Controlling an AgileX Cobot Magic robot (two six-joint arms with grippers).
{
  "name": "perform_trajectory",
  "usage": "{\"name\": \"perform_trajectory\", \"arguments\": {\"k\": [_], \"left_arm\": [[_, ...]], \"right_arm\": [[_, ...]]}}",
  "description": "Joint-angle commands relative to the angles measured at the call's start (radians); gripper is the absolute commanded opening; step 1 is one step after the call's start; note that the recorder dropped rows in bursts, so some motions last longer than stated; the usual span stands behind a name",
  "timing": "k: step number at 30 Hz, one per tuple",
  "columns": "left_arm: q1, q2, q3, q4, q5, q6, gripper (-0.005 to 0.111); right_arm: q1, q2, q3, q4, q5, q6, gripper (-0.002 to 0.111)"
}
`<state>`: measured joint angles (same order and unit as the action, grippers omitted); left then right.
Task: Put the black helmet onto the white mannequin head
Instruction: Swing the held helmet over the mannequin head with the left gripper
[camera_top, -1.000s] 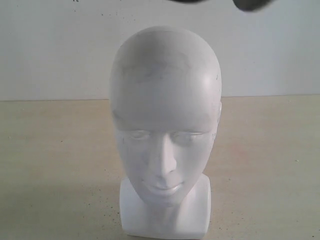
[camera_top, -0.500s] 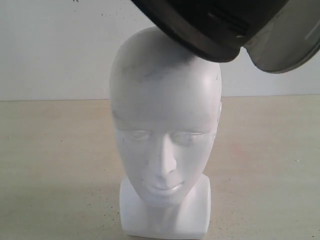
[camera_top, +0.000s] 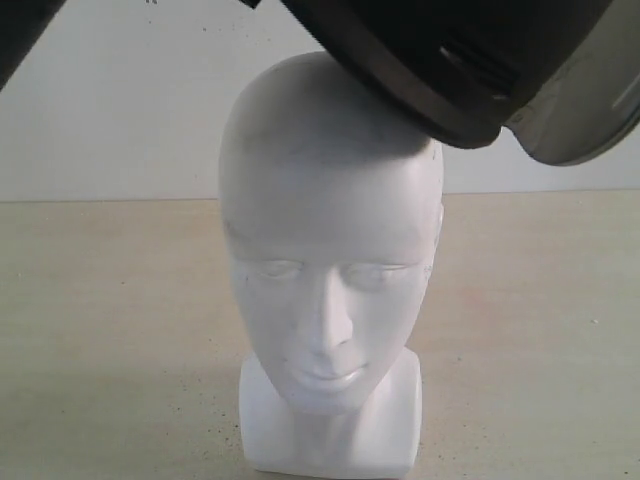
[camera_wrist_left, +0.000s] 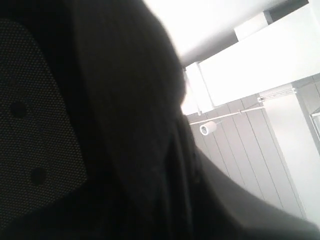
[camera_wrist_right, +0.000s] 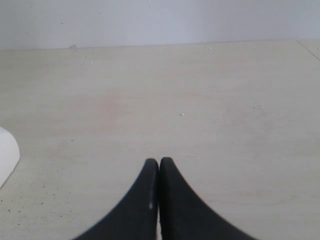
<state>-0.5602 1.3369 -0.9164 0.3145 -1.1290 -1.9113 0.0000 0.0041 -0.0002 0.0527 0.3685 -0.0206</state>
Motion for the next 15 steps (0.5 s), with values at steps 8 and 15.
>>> {"name": "perform_trajectory", "arguments": {"k": [8,15], "left_arm": [[-0.008,0.011,0.060,-0.090,-0.092,-0.024,0.004],[0.025,-0.024,0.123,-0.085,-0.092,-0.018,0.004]], "right_arm": [[-0.002,-0.004,0.000,-0.006,-0.003,0.000,0.000],[-0.002,-0.004,0.000,-0.006,-0.003,0.000,0.000]]}}
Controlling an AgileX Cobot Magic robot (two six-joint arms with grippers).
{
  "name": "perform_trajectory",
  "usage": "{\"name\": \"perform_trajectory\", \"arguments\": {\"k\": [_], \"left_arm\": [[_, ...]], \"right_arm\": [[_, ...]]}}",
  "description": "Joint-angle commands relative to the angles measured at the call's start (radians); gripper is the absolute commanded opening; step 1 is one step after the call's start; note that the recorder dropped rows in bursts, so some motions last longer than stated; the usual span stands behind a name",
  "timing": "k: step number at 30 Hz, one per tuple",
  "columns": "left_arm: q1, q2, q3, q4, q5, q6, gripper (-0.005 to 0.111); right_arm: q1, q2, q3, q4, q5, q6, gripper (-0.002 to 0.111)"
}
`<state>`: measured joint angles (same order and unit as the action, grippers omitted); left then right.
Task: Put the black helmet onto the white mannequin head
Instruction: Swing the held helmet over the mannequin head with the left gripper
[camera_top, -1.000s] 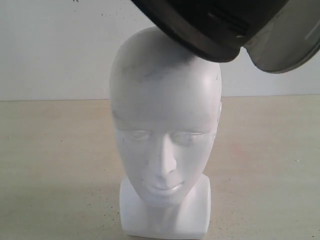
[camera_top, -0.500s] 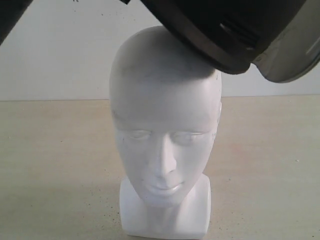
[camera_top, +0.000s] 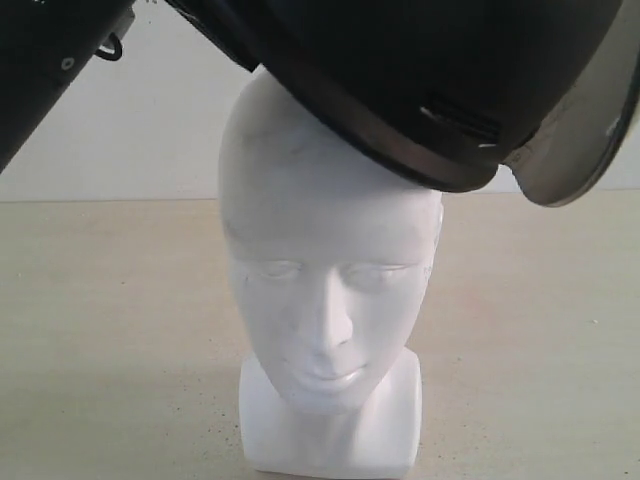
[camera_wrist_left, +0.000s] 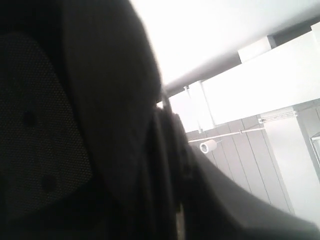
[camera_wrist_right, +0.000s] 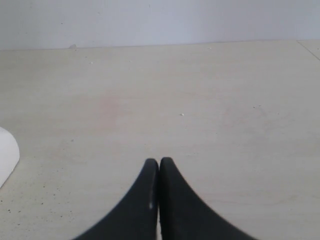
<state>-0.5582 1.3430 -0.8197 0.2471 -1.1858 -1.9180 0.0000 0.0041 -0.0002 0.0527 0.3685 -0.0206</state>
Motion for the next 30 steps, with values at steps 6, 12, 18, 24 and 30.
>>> {"name": "perform_trajectory", "arguments": {"k": [6,12,18,24,30], "left_arm": [[0.037,-0.013,0.043,0.007,-0.035,-0.012,0.004],[0.037,0.041,0.043,-0.004,-0.035,0.002,0.004],[0.037,0.074,0.039,-0.032,-0.035,0.008,0.004],[0.039,0.083,0.039,-0.045,-0.035,0.053,0.004],[0.047,0.083,0.039,-0.072,-0.035,0.072,0.004]], "right_arm": [[-0.002,-0.004,0.000,-0.006,-0.003,0.000,0.000],[-0.002,-0.004,0.000,-0.006,-0.003,0.000,0.000],[-0.002,-0.004,0.000,-0.006,-0.003,0.000,0.000],[-0.002,-0.004,0.000,-0.006,-0.003,0.000,0.000],[-0.002,-0.004,0.000,-0.006,-0.003,0.000,0.000]]}}
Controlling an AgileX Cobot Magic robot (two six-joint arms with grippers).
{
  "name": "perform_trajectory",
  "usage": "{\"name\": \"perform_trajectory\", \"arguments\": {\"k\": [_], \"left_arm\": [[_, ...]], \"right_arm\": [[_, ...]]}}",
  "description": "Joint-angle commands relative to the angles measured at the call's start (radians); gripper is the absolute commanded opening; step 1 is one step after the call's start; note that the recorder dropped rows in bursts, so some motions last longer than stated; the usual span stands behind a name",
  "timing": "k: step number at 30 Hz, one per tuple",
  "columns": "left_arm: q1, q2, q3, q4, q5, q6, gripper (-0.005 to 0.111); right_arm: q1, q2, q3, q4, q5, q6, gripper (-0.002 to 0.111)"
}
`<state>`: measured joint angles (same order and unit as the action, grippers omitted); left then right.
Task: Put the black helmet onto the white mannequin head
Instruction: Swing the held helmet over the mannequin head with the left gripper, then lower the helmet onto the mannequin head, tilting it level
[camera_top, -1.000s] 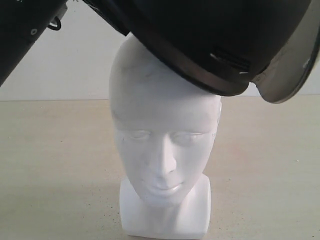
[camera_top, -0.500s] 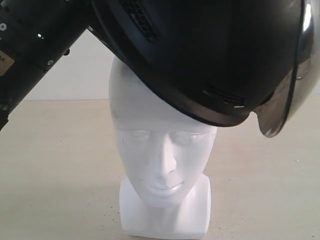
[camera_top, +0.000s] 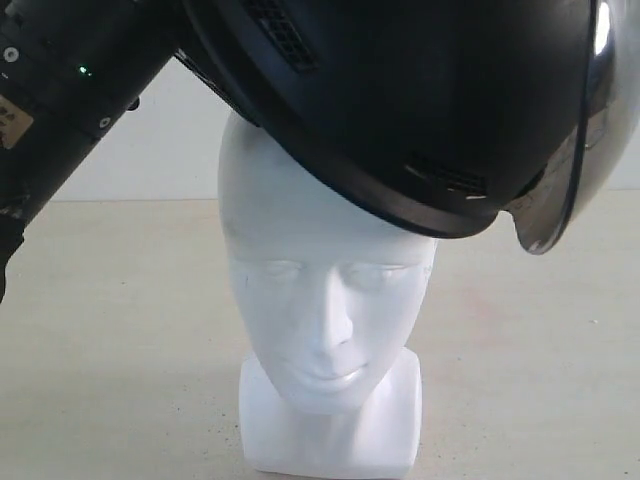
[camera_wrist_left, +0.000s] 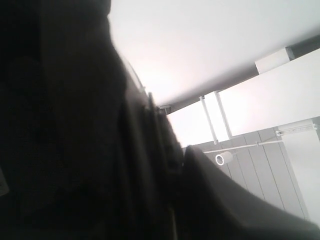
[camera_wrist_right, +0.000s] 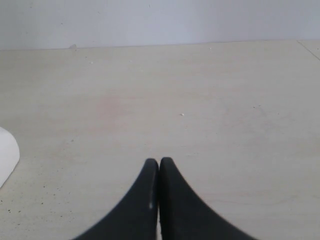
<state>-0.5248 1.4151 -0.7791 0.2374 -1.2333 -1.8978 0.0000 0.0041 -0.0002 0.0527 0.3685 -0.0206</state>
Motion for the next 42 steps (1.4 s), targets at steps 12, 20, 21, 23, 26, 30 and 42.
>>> {"name": "perform_trajectory", "arguments": {"k": [12,20,21,23,26,30,42], "left_arm": [[0.078,0.007,0.050,0.012,0.012,-0.012,0.004],[0.087,0.007,0.082,0.043,0.012,0.004,0.004],[0.087,0.007,0.093,0.033,0.012,0.006,0.004],[0.088,0.007,0.120,0.024,0.012,0.006,0.004],[0.088,0.007,0.147,0.024,0.012,0.006,0.004],[0.088,0.007,0.149,0.037,0.012,0.006,0.004],[0.088,0.032,0.149,0.000,0.012,-0.014,0.004]], "right_arm": [[-0.002,-0.004,0.000,-0.006,-0.003,0.000,0.000],[-0.002,-0.004,0.000,-0.006,-0.003,0.000,0.000],[-0.002,-0.004,0.000,-0.006,-0.003,0.000,0.000],[-0.002,-0.004,0.000,-0.006,-0.009,0.000,0.000],[-0.002,-0.004,0.000,-0.006,-0.005,0.000,0.000],[-0.002,-0.004,0.000,-0.006,-0.005,0.000,0.000],[-0.002,-0.004,0.000,-0.006,-0.005,0.000,0.000]]}}
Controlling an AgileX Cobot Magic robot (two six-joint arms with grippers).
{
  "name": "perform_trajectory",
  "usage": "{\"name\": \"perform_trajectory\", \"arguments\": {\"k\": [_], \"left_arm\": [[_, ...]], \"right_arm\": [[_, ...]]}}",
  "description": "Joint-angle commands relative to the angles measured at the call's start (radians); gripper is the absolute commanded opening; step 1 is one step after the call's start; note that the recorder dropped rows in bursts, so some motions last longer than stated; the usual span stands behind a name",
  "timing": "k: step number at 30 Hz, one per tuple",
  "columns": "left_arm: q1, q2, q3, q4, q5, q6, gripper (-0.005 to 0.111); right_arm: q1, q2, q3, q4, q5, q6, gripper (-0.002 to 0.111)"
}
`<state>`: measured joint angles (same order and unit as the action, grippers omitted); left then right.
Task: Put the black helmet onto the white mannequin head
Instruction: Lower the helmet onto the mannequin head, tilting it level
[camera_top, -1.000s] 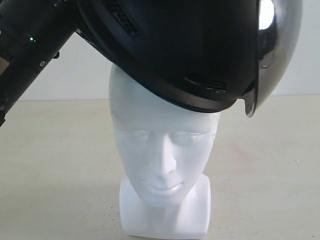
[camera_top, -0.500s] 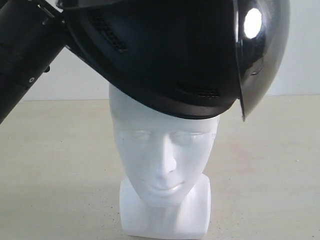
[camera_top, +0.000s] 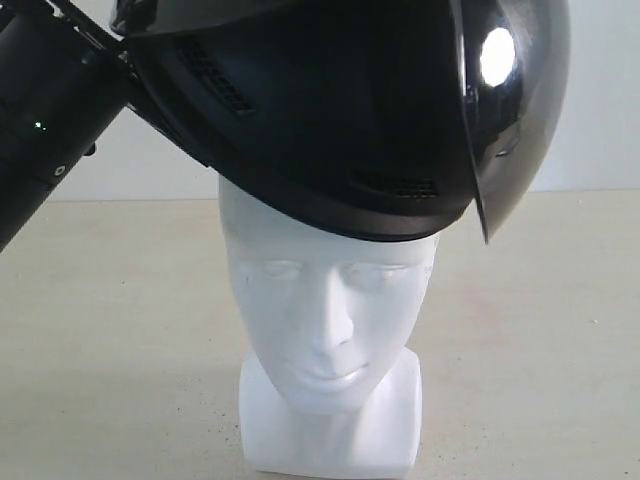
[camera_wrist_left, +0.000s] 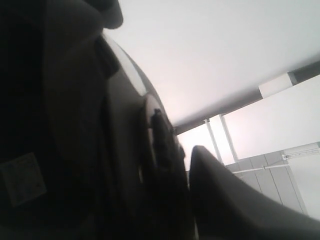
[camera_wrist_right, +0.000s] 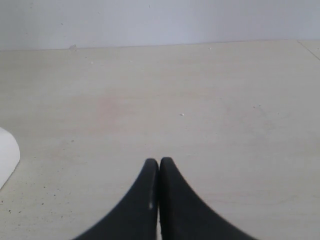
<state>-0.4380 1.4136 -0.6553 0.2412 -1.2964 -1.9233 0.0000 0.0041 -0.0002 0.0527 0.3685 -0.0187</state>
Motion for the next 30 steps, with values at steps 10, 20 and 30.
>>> {"name": "perform_trajectory", "arguments": {"k": [10,20,30], "left_arm": [[-0.001,0.041,0.026,-0.037,0.075,-0.018,0.004],[-0.001,0.041,0.026,-0.007,0.128,-0.032,0.004],[-0.001,0.041,0.090,-0.032,0.075,-0.013,0.004]], "right_arm": [[-0.002,-0.004,0.000,-0.006,-0.005,-0.002,0.000],[-0.002,-0.004,0.000,-0.006,-0.005,-0.002,0.000],[-0.002,-0.004,0.000,-0.006,-0.005,-0.002,0.000]]}}
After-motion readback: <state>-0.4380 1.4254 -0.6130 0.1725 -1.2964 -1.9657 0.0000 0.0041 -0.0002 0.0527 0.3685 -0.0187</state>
